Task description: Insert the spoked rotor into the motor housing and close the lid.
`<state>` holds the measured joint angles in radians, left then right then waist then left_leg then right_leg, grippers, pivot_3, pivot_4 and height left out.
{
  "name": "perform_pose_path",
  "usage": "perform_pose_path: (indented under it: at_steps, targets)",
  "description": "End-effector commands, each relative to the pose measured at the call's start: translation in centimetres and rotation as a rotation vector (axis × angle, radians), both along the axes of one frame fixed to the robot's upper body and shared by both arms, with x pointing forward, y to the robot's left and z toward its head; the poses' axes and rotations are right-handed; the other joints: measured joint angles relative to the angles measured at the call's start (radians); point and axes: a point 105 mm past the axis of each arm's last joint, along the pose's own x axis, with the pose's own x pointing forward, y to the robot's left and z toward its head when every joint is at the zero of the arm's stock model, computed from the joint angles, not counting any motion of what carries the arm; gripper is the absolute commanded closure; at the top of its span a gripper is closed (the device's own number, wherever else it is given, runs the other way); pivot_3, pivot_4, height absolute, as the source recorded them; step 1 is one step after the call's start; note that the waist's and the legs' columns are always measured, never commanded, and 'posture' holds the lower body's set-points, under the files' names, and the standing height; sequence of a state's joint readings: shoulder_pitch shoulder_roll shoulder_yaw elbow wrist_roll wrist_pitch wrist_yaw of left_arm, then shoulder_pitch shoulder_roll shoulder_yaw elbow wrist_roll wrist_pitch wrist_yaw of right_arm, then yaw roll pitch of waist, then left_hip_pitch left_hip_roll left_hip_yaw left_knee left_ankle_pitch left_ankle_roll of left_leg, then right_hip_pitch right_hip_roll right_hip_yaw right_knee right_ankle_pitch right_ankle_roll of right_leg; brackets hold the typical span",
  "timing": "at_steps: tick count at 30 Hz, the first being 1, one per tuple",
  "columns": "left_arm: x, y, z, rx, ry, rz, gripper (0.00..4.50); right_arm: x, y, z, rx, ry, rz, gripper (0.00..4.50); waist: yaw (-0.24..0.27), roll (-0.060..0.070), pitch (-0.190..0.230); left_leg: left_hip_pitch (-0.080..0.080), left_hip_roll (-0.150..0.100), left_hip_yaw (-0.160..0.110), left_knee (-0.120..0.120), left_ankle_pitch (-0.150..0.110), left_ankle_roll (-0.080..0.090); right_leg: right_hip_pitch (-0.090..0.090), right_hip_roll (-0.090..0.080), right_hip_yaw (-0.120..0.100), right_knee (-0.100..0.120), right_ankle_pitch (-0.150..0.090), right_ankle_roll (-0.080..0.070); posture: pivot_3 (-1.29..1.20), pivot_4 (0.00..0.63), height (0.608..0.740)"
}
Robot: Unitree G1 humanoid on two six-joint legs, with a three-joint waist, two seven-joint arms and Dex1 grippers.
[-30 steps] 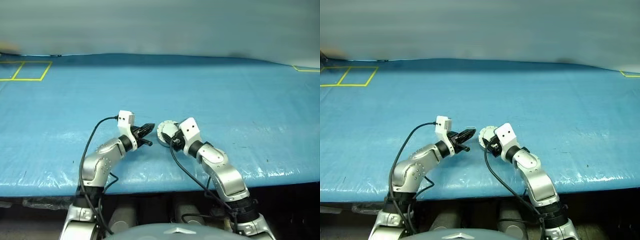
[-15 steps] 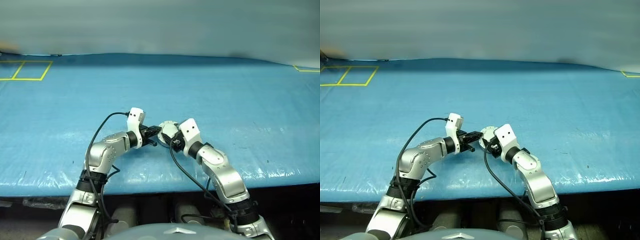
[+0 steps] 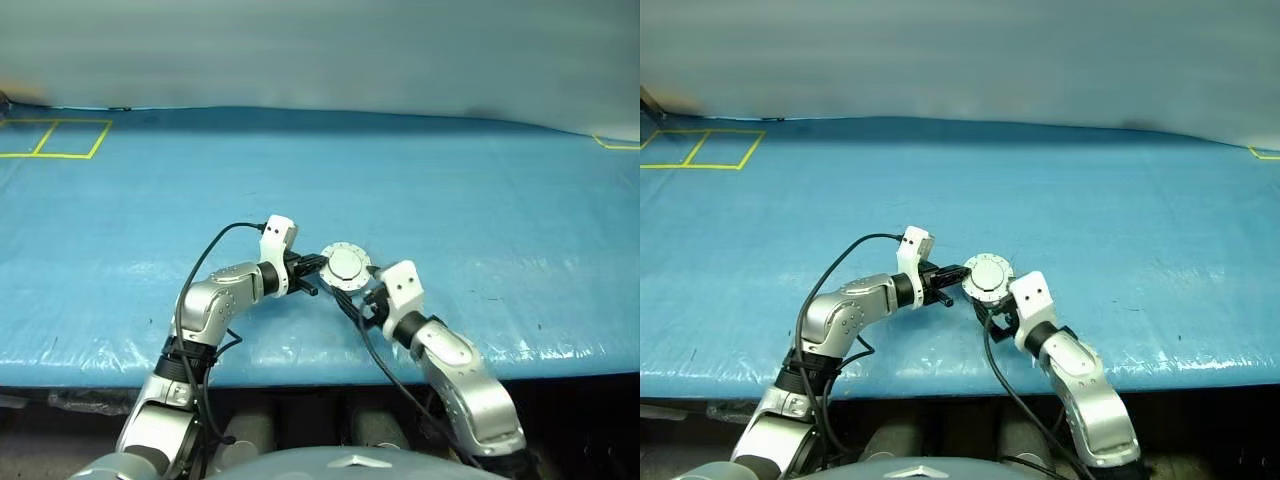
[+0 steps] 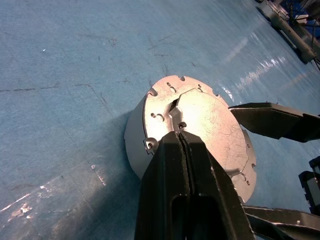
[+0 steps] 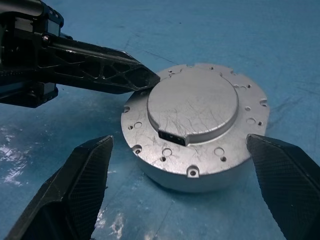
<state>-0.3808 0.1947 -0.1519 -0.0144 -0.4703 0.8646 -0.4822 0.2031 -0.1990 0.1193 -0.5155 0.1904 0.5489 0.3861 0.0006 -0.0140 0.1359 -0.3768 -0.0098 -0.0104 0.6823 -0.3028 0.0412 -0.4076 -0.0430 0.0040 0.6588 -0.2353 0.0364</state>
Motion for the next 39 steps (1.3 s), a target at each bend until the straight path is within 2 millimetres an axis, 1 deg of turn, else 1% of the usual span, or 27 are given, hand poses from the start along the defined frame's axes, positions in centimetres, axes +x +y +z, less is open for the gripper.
perform_pose_path:
  at_steps: [1, 4, 7, 9, 13, 16, 20, 23, 26, 27, 28, 31, 34, 35, 39]
  targets:
    - [-0.3, 0.1, -1.1, 0.036, 0.034, -0.001, 4.50, -1.1, -0.5, 1.9, 0.171, 0.016, -0.025, 0.01, 0.000, 0.001, 0.001, 0.000, 0.000, 0.000, 0.000, 0.000, 0.000, 0.000, 0.000, 0.000, 0.000, 0.000, 0.000, 0.00, 0.150, 0.740]
    - [-0.3, 0.1, -1.2, 0.037, 0.031, -0.006, 4.50, -1.1, -1.4, 2.8, 0.373, 0.053, -0.151, 0.01, 0.000, 0.002, 0.001, -0.001, 0.000, 0.000, 0.000, 0.000, 0.000, -0.001, 0.000, 0.000, 0.000, 0.000, 0.000, 0.00, 0.150, 0.740]
    - [-0.2, 0.1, -1.2, 0.036, 0.025, -0.006, 4.50, -0.4, -1.6, 2.3, 0.561, 0.135, -0.252, 0.01, 0.000, 0.002, 0.002, -0.001, 0.001, 0.000, 0.000, 0.001, -0.001, -0.001, 0.000, 0.000, 0.000, 0.001, -0.001, 0.00, 0.150, 0.740]
    - [-0.2, 0.0, -1.2, 0.036, 0.020, -0.007, 4.50, 0.1, -1.6, 1.5, 0.621, 0.198, -0.308, 0.01, 0.000, 0.002, 0.002, -0.001, 0.001, 0.000, 0.000, 0.001, -0.001, -0.002, -0.001, 0.000, 0.000, 0.001, -0.001, 0.00, 0.150, 0.740]
    - [-0.2, 0.1, -1.2, 0.033, 0.014, -0.002, 4.50, 0.8, -0.3, 0.3, 0.680, 0.305, -0.309, 0.01, 0.001, 0.003, 0.002, -0.002, 0.000, 0.001, 0.000, 0.001, 0.001, -0.003, -0.002, -0.001, 0.000, 0.001, -0.001, 0.00, 0.150, 0.740]
    - [-0.3, 0.1, -1.2, 0.034, 0.010, 0.001, 4.50, 1.5, 1.0, -0.2, 0.733, 0.361, -0.281, 0.01, 0.000, 0.003, 0.003, -0.002, 0.000, 0.001, 0.000, 0.000, 0.001, -0.003, -0.001, -0.001, 0.000, 0.001, -0.002, 0.00, 0.150, 0.740]
    - [-0.2, 0.3, -1.2, 0.034, 0.009, 0.008, 4.50, 2.2, 1.6, -0.2, 0.828, 0.396, -0.282, 0.01, 0.000, 0.003, 0.003, -0.002, 0.000, 0.001, 0.000, 0.000, 0.001, -0.003, -0.001, -0.001, 0.000, 0.001, -0.002, 0.00, 0.150, 0.740]
    - [-0.4, 0.3, -1.4, 0.039, 0.010, 0.009, 4.50, 2.6, 1.7, 0.2, 0.937, 0.413, -0.287, 0.01, -0.003, 0.003, 0.003, -0.002, 0.000, 0.001, 0.000, 0.000, 0.001, -0.002, -0.001, -0.001, 0.000, 0.001, -0.001, 0.00, 0.150, 0.740]
    - [-0.6, 0.2, -1.6, 0.042, 0.011, 0.008, 4.50, 2.8, 1.5, 0.4, 1.029, 0.427, -0.292, 0.60, -0.004, 0.003, 0.003, -0.002, 0.000, 0.001, 0.000, 0.000, 0.001, -0.002, -0.001, -0.001, 0.000, 0.001, -0.001, 0.00, 0.150, 0.740]
    - [-0.6, 0.2, -1.6, 0.044, 0.012, 0.007, 4.50, 2.7, 1.5, 0.4, 1.043, 0.435, -0.281, 0.98, -0.004, 0.003, 0.003, -0.002, 0.000, 0.001, 0.000, 0.000, 0.001, -0.002, -0.001, -0.001, 0.000, 0.001, -0.001, 0.00, 0.150, 0.740]
    - [-0.6, 0.2, -1.7, 0.046, 0.014, 0.007, 4.50, 2.6, 1.6, 0.3, 1.046, 0.446, -0.268, 1.24, -0.005, 0.004, 0.003, -0.002, 0.000, 0.001, 0.000, 0.000, 0.001, -0.002, -0.001, -0.001, 0.000, 0.001, -0.001, 0.00, 0.150, 0.740]
    - [-0.6, 0.3, -1.9, 0.051, 0.017, 0.007, 4.50, 2.2, 1.9, 0.0, 1.059, 0.482, -0.248, 2.24, -0.007, 0.004, 0.003, -0.002, 0.000, 0.001, 0.000, 0.000, 0.001, -0.002, -0.001, -0.001, 0.000, 0.001, -0.001, 0.00, 0.150, 0.740]
    - [-0.6, 0.4, -1.9, 0.053, 0.019, 0.009, 4.50, 1.8, 2.4, -0.4, 1.031, 0.513, -0.233, 3.12, -0.009, 0.004, 0.003, -0.002, 0.001, 0.001, 0.000, 0.000, 0.001, -0.002, -0.001, -0.001, 0.000, 0.001, -0.001, 0.00, 0.150, 0.740]
    - [-0.6, 0.5, -1.9, 0.054, 0.021, 0.012, 4.50, 1.7, 2.4, -0.6, 1.022, 0.521, -0.234, 3.28, -0.009, 0.004, 0.003, -0.002, 0.001, 0.001, 0.000, 0.000, 0.001, -0.002, -0.001, -0.001, 0.000, 0.001, -0.001, 0.00, 0.150, 0.740]
    - [-0.6, 0.6, -2.1, 0.056, 0.026, 0.014, 4.50, 1.3, 2.5, -1.3, 0.992, 0.541, -0.238, 3.28, -0.011, 0.004, 0.003, -0.002, 0.001, 0.001, 0.000, 0.000, 0.001, -0.002, 0.000, -0.001, 0.000, 0.001, -0.001, 0.00, 0.150, 0.740]
